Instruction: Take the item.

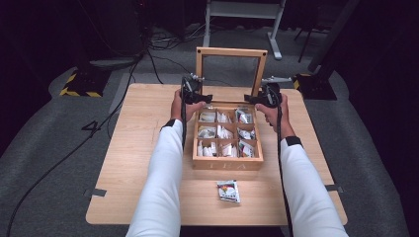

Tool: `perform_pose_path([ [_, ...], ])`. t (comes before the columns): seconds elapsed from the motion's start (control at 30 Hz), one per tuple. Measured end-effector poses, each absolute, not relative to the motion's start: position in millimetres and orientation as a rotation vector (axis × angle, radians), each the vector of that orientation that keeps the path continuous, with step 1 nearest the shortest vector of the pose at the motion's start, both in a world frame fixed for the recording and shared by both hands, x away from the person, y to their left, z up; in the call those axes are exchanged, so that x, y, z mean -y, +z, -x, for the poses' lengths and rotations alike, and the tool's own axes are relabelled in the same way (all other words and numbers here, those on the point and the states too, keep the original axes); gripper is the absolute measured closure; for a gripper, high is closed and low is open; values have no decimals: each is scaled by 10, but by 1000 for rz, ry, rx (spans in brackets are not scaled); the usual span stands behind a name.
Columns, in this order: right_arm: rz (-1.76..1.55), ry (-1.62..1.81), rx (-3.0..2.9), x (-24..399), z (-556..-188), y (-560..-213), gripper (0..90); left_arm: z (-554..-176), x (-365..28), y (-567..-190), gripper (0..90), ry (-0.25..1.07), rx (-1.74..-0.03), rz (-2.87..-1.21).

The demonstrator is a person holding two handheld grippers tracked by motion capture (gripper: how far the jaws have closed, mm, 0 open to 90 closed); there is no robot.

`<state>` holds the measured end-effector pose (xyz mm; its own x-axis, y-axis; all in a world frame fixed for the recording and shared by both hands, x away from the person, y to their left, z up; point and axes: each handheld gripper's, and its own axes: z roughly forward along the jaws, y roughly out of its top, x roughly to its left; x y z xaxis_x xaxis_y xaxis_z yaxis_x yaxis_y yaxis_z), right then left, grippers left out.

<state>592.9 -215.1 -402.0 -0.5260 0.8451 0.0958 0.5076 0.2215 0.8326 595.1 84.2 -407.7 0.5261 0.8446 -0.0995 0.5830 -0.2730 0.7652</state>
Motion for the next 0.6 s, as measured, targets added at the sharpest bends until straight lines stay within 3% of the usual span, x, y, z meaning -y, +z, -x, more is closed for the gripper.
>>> perform_pose_path([
  [0.6,-1225,1271,-2121,2156,-5790,-3960,372,-5709,-934,-3988,425,462,-1105,-1957],
])
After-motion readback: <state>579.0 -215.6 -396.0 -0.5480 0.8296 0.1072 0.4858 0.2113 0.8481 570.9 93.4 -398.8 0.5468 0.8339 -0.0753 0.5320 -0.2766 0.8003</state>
